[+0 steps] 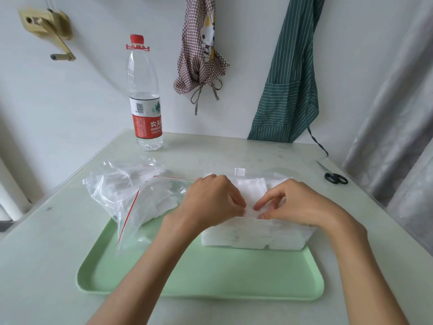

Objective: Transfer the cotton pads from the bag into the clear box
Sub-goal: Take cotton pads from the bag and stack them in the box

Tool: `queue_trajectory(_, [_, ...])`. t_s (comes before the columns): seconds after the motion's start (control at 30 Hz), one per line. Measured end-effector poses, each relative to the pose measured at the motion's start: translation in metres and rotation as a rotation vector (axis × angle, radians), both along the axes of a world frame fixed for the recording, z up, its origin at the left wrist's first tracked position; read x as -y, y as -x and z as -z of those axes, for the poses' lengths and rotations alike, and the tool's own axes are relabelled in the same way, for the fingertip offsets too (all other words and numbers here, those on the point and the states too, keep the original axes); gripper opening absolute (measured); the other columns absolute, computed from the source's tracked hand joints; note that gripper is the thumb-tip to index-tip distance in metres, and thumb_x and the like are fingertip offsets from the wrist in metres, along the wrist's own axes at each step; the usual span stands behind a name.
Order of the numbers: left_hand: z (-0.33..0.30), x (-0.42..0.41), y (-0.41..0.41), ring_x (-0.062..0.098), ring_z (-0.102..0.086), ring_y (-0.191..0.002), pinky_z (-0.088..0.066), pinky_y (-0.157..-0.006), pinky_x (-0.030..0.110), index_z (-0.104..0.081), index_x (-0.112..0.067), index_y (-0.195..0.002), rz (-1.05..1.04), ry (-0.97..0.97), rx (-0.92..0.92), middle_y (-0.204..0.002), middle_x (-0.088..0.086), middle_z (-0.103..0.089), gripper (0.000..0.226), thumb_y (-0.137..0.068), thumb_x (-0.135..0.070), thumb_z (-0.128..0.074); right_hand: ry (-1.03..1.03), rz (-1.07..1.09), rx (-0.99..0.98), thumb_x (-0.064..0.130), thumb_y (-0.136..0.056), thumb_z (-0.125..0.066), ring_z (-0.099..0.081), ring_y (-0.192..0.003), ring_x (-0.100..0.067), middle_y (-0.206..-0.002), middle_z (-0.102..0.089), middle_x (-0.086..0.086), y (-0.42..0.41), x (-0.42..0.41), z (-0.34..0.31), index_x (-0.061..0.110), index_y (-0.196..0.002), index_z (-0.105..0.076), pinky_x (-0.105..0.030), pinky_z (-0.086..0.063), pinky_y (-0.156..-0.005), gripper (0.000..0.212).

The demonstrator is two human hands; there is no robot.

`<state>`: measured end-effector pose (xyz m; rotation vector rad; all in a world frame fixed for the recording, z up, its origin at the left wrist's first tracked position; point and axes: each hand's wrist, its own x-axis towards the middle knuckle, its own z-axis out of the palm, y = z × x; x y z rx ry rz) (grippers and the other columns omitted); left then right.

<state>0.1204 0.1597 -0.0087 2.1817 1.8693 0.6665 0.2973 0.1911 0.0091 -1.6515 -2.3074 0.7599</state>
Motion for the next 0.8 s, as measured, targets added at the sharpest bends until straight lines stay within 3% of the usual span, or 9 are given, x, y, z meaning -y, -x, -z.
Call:
queue_trajectory(0.1, [-0.01,0.01,0.018,0.005,-0.055,-0.101,-0.042,-0.083,0.026,-0.068,-0.04,-0.101,-0.024,-0.019,0.114,-0.097,-0.017,-0.063,0.023,-0.079,-0.039,-0.07,-0.146,0.049,-0.011,0.033,-0.072,-0.077,-0.058,-0.068,-0.005,-0.074,-0.065,0.013,0.0,0.005,-0.008,0.043,-0.077,-0.07,-0.027,-0.046,-0.069,0.013])
queue_trajectory(0.17, [-0.018,0.019,0.045,0.002,-0.055,-0.1,-0.042,-0.081,0.025,-0.064,-0.041,-0.103,-0.139,-0.088,0.17,-0.1,-0.023,-0.061,0.026,-0.078,-0.038,-0.071,-0.267,0.076,-0.096,0.032,-0.074,-0.075,-0.058,-0.065,-0.003,-0.069,-0.064,0.016,0.003,0.01,-0.016,0.043,-0.076,-0.069,-0.029,-0.047,-0.067,0.012])
queue_trajectory(0.23, [-0.022,0.028,0.08,0.007,-0.054,-0.104,-0.039,-0.079,0.026,-0.058,-0.037,-0.11,-0.309,-0.111,0.102,-0.11,-0.02,-0.059,0.036,-0.078,-0.041,-0.071,-0.358,0.068,-0.175,0.031,-0.076,-0.073,-0.059,-0.067,-0.002,-0.068,-0.064,0.016,0.015,0.019,-0.022,0.041,-0.076,-0.07,-0.03,-0.049,-0.068,0.011])
queue_trajectory(0.37, [-0.012,0.04,0.131,0.021,-0.046,-0.118,-0.041,-0.094,0.034,-0.049,-0.027,-0.123,-0.524,0.215,-0.117,-0.126,-0.005,-0.052,0.064,-0.072,-0.063,-0.064,-0.426,0.02,-0.264,0.025,-0.079,-0.069,-0.06,-0.073,-0.003,-0.07,-0.065,0.015,0.054,0.028,-0.019,0.036,-0.079,-0.071,-0.03,-0.05,-0.069,0.011])
queue_trajectory(0.5, [0.0,0.038,0.149,0.018,-0.053,-0.115,-0.043,-0.092,0.031,-0.059,-0.03,-0.109,-0.523,0.294,-0.111,-0.119,-0.006,-0.059,0.062,-0.064,-0.073,-0.063,-0.409,-0.046,-0.166,0.028,-0.082,-0.065,-0.057,-0.081,-0.003,-0.084,-0.063,0.017,0.098,0.025,-0.001,0.037,-0.091,-0.069,-0.025,-0.045,-0.071,0.013])
queue_trajectory(0.6, [0.004,0.035,0.149,0.019,-0.055,-0.112,-0.043,-0.086,0.029,-0.061,-0.029,-0.106,-0.542,0.258,-0.146,-0.115,-0.004,-0.061,0.048,-0.072,-0.062,-0.066,-0.412,-0.077,-0.073,0.029,-0.085,-0.062,-0.054,-0.082,-0.006,-0.088,-0.063,0.016,0.122,0.025,0.011,0.037,-0.097,-0.068,-0.023,-0.037,-0.067,0.016])
queue_trajectory(0.7, [0.008,0.03,0.14,0.028,-0.056,-0.107,-0.04,-0.077,0.029,-0.062,-0.021,-0.106,-0.59,0.157,-0.147,-0.114,0.004,-0.062,0.022,-0.089,-0.033,-0.059,-0.45,-0.051,-0.045,0.024,-0.086,-0.061,-0.053,-0.084,-0.007,-0.09,-0.064,0.016,0.124,0.027,0.018,0.037,-0.095,-0.068,-0.024,-0.037,-0.066,0.017])
queue_trajectory(0.8, [0.013,0.026,0.142,0.036,-0.055,-0.103,-0.036,-0.073,0.03,-0.058,-0.008,-0.107,-0.599,0.12,-0.086,-0.11,0.014,-0.063,0.024,-0.095,-0.022,-0.043,-0.493,-0.046,-0.062,0.024,-0.085,-0.062,-0.056,-0.088,-0.008,-0.09,-0.066,0.016,0.122,0.028,0.024,0.036,-0.095,-0.069,-0.023,-0.037,-0.069,0.017])
